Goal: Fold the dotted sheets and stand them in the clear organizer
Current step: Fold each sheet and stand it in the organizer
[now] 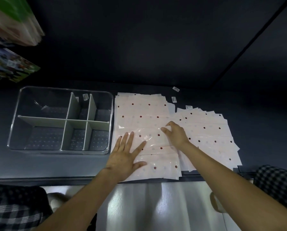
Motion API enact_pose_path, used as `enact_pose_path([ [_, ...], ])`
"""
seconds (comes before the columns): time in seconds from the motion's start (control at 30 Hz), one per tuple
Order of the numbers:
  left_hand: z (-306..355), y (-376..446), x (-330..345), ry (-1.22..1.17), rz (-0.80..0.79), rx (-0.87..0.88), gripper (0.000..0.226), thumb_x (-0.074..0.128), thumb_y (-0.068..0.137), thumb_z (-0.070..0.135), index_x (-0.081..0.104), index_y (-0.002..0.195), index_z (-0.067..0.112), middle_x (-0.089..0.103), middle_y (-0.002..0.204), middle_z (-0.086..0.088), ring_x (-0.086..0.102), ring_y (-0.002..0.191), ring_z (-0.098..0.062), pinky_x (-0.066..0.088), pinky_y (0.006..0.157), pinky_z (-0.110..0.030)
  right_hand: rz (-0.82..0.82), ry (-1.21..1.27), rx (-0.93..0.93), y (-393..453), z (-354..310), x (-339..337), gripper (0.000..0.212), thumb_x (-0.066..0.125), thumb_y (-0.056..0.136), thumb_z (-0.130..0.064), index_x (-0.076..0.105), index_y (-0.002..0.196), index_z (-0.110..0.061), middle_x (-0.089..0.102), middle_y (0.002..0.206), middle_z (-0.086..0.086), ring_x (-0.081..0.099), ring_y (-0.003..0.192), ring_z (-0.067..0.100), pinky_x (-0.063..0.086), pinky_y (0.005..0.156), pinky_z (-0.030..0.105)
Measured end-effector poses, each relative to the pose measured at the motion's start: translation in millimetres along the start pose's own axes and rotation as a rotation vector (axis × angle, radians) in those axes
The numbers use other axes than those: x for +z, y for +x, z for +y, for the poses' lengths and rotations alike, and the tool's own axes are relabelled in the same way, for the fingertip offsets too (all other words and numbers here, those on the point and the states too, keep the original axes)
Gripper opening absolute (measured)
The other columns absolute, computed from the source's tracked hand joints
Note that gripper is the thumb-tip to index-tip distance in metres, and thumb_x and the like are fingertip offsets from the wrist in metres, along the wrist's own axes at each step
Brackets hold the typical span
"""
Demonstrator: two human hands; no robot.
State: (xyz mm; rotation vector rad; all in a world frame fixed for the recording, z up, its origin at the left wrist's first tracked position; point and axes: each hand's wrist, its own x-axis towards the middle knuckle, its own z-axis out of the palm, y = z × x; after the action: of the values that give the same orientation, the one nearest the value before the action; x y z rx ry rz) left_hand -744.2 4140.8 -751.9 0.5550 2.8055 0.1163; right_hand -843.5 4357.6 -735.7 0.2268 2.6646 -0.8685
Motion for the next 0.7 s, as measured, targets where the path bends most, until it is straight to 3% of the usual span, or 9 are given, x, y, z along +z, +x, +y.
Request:
enact_pose_path([
  [0.1,0.8,-0.3,0.8,0.005,-0.014,0.006,0.071,-0.008,0.076,0.074,-0.027,0.139,0.046,-0.038,0.145,-0.015,-0.038,0.133,-0.032,-0.016,0.116,-0.046,0.21,-0.104,0.012,-14.2,-9.4,0.1,0.029,0.051,0.095,-0.035,0.05,0.112,-0.011,0.06,0.088,0.007,0.059,0.089,0.029,0.043,0.068,0.032],
  [0.2,2.3,0.2,1.8,0.005,-0.016,0.006,0.07,-0.009,0.075,0.075,-0.027,0.137,0.048,-0.038,0.146,-0.017,-0.038,0.133,-0.033,-0.017,0.115,-0.047,0.556,-0.206,-0.336,-39.4,-20.6,10.1,0.026,0.056,0.092,-0.021,0.055,0.113,-0.004,0.06,0.107,0.012,0.056,0.098,0.031,0.044,0.08,0.038],
  [0.23,2.6,0.6,2.5,0.014,-0.015,0.006,0.069,-0.009,0.075,0.075,-0.026,0.137,0.048,-0.037,0.147,-0.018,-0.039,0.132,-0.034,-0.018,0.115,-0.047,0.484,-0.155,-0.468,-48.6,-26.0,17.3,0.028,0.055,0.093,-0.018,0.055,0.117,-0.003,0.059,0.116,0.014,0.054,0.106,0.032,0.043,0.089,0.04],
  [0.3,2.7,1.5,3.3,0.03,-0.025,-0.003,0.072,-0.004,0.08,0.073,-0.015,0.144,0.041,-0.035,0.147,-0.019,-0.04,0.131,-0.034,-0.018,0.115,-0.048,0.096,-0.036,-0.609,-65.1,-37.0,37.3,0.04,0.047,0.097,-0.018,0.045,0.135,-0.007,0.048,0.139,0.01,0.042,0.129,0.024,0.03,0.11,0.031],
  [0.37,3.1,2.1,3.0,0.052,-0.054,-0.011,0.075,0.006,0.088,0.069,0.008,0.151,0.029,-0.037,0.144,-0.017,-0.038,0.132,-0.034,-0.017,0.115,-0.048,-0.196,-0.016,-0.609,-75.7,-40.5,58.0,0.05,0.037,0.101,-0.025,0.024,0.148,-0.019,0.026,0.154,-0.002,0.02,0.141,0.008,0.01,0.114,0.016],
  [0.43,2.7,2.4,2.5,0.061,-0.061,-0.019,0.075,0.007,0.088,0.069,0.009,0.151,0.028,-0.039,0.142,-0.016,-0.038,0.132,-0.034,-0.016,0.115,-0.048,-0.21,-0.029,-0.55,-73.4,-35.5,66.1,0.054,0.032,0.102,-0.032,0.01,0.151,-0.026,0.014,0.158,-0.006,0.006,0.141,0.001,0.001,0.112,0.016],
  [0.5,2.6,2.0,2.0,0.051,-0.054,-0.019,0.072,0.003,0.085,0.072,-0.007,0.148,0.039,-0.038,0.146,-0.018,-0.04,0.131,-0.033,-0.016,0.115,-0.047,-0.145,-0.006,-0.442,-65.2,-25.4,59.1,0.055,0.029,0.102,-0.035,0.005,0.151,-0.024,0.009,0.158,-0.005,0.001,0.14,0.001,-0.001,0.114,0.019],
  [0.63,3.5,-0.6,-1.7,0.011,-0.058,-0.028,0.065,0.003,0.083,0.073,-0.025,0.137,0.049,-0.036,0.147,-0.017,-0.041,0.129,-0.031,-0.018,0.115,-0.046,-0.158,0.053,-0.301,-52.1,-1.4,36.4,0.06,0.029,0.1,-0.043,-0.002,0.15,-0.029,0.005,0.159,-0.007,0.005,0.146,0.014,0.01,0.119,0.034],
  [0.7,3.3,-1.0,-3.1,0.006,-0.063,-0.027,0.066,-0.002,0.079,0.074,-0.025,0.136,0.049,-0.036,0.148,-0.016,-0.039,0.133,-0.032,-0.017,0.115,-0.046,-0.164,0.011,-0.323,-50.7,9.3,25.2,0.066,0.037,0.099,-0.043,0.0,0.151,-0.027,0.007,0.158,-0.008,0.009,0.145,0.011,0.013,0.118,0.03],
])
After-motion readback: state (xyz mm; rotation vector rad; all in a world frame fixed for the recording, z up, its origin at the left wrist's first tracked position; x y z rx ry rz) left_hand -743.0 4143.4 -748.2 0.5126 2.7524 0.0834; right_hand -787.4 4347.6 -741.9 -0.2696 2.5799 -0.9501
